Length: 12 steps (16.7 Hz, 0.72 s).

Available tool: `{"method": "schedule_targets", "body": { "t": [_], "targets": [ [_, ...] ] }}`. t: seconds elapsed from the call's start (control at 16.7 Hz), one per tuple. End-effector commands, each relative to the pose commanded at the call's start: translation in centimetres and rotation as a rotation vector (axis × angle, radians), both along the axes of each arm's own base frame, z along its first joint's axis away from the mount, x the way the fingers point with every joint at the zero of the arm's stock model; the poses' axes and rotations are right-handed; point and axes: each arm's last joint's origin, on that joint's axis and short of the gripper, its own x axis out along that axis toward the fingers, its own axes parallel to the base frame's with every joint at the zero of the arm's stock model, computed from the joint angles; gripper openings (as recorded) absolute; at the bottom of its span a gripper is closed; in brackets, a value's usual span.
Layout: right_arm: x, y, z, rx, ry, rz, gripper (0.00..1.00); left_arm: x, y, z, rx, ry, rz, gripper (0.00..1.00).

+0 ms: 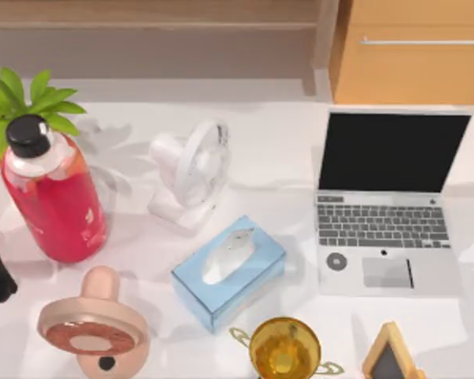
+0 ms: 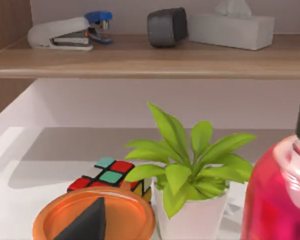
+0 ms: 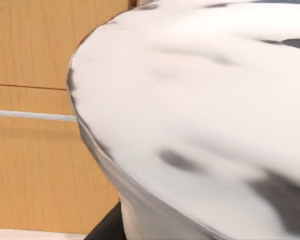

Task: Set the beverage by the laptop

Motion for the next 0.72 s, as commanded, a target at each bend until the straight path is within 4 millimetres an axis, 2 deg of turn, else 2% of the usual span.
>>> {"method": "schedule_targets", "body": {
  "t": [0.36,0.72],
  "targets": [
    [-1.8,5.0,0.8,0.038,0.017,0.007,0.00,0.0,0.0,0.0,0.000,0.000,0.000,1.00],
    [-4.3,8.2,-0.1,0.068,0.087,-0.014,0.00,0.0,0.0,0.0,0.000,0.000,0.000,1.00]
  ]
}}
